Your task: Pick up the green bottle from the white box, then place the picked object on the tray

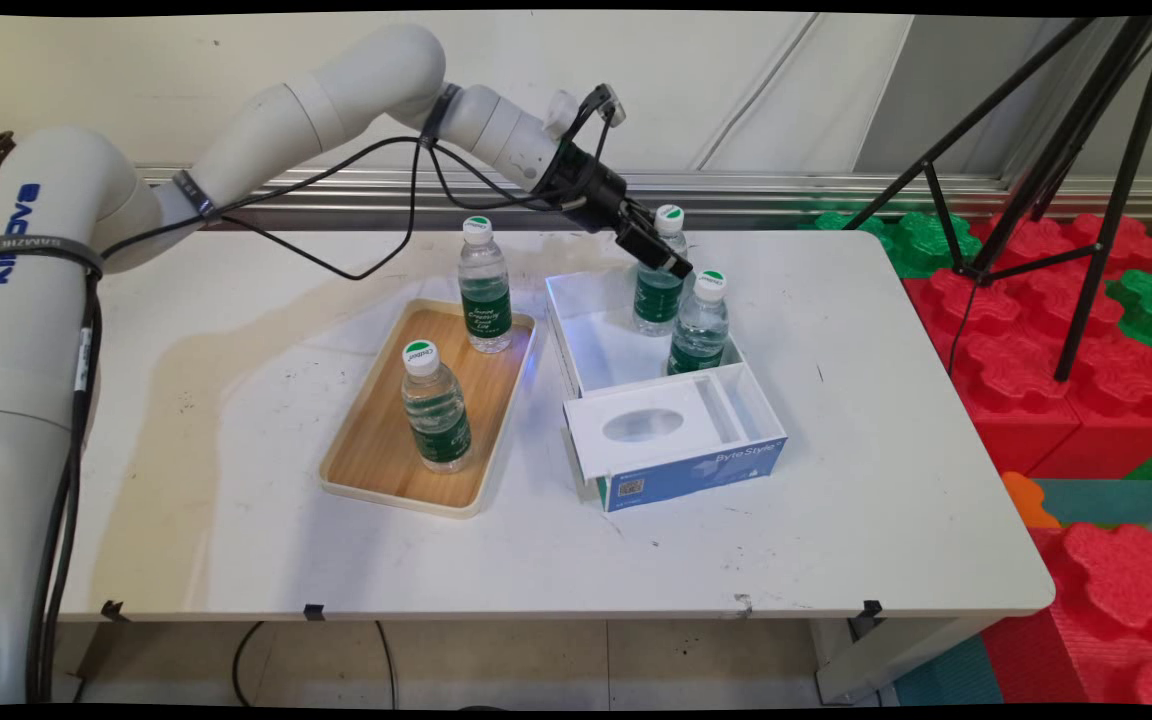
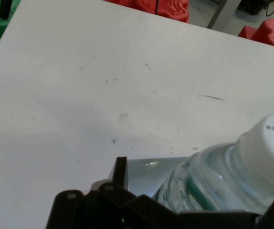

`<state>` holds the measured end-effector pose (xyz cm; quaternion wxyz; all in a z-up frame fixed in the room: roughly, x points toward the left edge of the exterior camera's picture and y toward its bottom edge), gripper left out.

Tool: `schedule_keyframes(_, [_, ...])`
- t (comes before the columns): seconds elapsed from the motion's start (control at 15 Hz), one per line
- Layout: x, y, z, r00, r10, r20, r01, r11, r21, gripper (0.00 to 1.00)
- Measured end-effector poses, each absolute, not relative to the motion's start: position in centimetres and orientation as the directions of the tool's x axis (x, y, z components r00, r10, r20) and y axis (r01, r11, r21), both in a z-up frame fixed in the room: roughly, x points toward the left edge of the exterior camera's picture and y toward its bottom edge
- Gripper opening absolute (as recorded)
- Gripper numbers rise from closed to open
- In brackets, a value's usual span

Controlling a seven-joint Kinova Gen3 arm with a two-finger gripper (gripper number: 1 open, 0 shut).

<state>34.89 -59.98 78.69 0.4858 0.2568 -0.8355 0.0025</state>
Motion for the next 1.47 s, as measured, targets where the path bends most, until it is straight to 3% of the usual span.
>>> schedule_keyframes(0.13, [35.0,-59.6,78.4,-0.402,-0.419,0.814,-0.424,0.873,0.241,1.0])
schedule_keyframes(0.2, [34.9,-59.4,78.3,-0.403,-0.412,0.817,-0.419,0.877,0.236,0.0])
schedule_keyframes(1.0, [35.3,-58.1,78.2,-0.394,-0.398,0.829,-0.396,0.887,0.238,0.0])
schedule_keyframes(1.47, [36.3,-57.9,80.2,-0.375,-0.379,0.846,-0.398,0.89,0.223,0.0])
